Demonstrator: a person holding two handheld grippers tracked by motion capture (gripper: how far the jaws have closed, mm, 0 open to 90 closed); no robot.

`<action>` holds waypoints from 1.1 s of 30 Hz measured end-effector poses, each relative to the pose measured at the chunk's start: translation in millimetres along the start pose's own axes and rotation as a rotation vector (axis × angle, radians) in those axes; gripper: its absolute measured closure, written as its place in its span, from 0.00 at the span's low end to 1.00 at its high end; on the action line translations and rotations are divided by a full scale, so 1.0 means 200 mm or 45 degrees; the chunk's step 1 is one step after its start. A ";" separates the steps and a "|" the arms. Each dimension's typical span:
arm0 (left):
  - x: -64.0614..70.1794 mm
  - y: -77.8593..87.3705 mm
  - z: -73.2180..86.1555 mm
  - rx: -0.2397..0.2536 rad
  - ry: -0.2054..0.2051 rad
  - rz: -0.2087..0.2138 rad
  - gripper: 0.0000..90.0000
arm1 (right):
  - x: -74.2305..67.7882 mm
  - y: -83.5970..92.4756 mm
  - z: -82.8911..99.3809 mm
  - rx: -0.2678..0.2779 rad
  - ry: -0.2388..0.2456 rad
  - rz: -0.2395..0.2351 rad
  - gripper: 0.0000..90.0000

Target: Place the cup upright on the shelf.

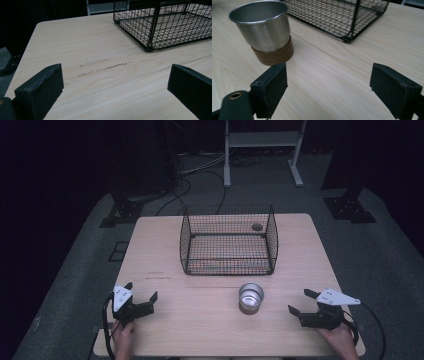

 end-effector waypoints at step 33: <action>-0.01 0.01 0.00 0.015 0.017 0.005 0.00 | -0.31 -0.16 -0.21 -0.092 0.170 -0.193 0.13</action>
Point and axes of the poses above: each handheld gripper's, and its own axes: y roughly backward along the jaws, z roughly out of its underside, x roughly to its right, the point moved 3 cm from there along -y, roughly forward along the jaws, and after that the axes turned 9 degrees about -x, right-handed, at the moved point
